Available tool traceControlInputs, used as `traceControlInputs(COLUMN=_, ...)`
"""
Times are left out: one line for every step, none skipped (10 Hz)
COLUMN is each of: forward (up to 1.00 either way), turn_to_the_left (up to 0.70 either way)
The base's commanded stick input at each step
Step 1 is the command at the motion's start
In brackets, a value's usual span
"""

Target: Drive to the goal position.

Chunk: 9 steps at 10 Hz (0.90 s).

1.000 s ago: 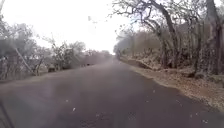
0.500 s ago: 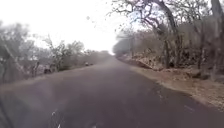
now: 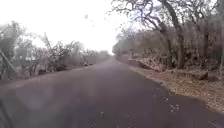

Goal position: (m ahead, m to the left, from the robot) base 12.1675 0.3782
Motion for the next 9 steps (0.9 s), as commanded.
traceControlInputs(forward=0.7, turn_to_the_left=0.0)
traceControlInputs(forward=0.7, turn_to_the_left=0.0)
traceControlInputs(forward=0.7, turn_to_the_left=0.0)
traceControlInputs(forward=0.7, turn_to_the_left=0.0)
traceControlInputs(forward=0.7, turn_to_the_left=0.0)
traceControlInputs(forward=0.7, turn_to_the_left=0.0)
traceControlInputs(forward=0.7, turn_to_the_left=0.0)
traceControlInputs(forward=0.7, turn_to_the_left=0.0)
traceControlInputs(forward=0.7, turn_to_the_left=0.0)
